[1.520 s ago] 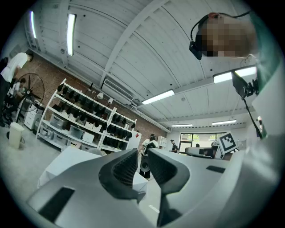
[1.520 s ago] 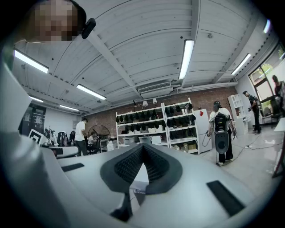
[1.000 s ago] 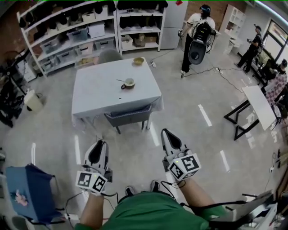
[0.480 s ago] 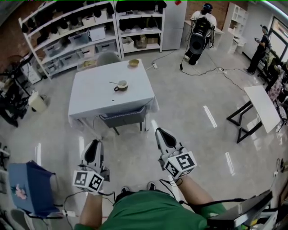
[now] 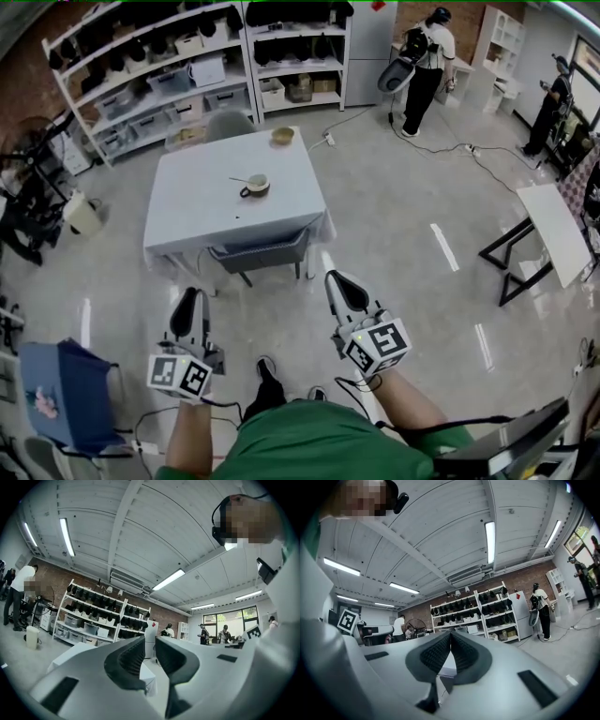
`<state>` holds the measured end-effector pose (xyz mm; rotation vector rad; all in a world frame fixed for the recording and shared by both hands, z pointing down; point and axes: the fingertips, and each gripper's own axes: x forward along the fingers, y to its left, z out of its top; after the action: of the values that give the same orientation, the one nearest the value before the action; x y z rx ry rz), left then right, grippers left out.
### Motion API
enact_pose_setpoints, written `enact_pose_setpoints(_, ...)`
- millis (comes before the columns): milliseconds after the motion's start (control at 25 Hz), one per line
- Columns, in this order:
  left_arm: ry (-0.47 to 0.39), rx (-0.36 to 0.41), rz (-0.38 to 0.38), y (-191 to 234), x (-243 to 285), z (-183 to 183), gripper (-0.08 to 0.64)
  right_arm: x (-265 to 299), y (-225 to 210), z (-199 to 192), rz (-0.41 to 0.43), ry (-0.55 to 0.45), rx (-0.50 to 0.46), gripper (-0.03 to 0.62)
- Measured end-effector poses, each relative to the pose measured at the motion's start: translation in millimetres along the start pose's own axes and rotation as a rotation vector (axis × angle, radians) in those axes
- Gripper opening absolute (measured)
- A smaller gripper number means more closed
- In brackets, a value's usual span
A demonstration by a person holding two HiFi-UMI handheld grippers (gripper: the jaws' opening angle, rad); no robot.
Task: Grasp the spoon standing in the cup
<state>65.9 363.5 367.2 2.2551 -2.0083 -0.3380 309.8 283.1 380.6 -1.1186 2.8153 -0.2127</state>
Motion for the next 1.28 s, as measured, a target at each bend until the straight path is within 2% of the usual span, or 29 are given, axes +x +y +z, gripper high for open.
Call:
enact_pose_setpoints(160, -0.011, -0.020, -0.025, 30, 35, -1, 0.081, 31, -10, -8, -0.041, 0.016, -0.010, 0.023)
enact_pose_setpoints(400, -0.017, -0.059, -0.073, 102, 92, 3, 0.081, 103, -11, -9, -0.106, 0.027, -0.039, 0.023)
enact_pose_setpoints(920, -0.020, -0.125, -0.161, 242, 177, 18, 0.081, 241, 16, -18, -0.211, 0.055, -0.078, 0.023)
enact_pose_setpoints(1120, -0.006, -0.157, -0.164, 274, 192, 13, 0.081, 271, 24, -27, -0.215, 0.084, -0.078, 0.023)
enact_pose_setpoints(1280, 0.008, -0.176, -0.167, 282, 214, 3, 0.081, 289, 9, -33, -0.229, 0.095, -0.071, 0.023)
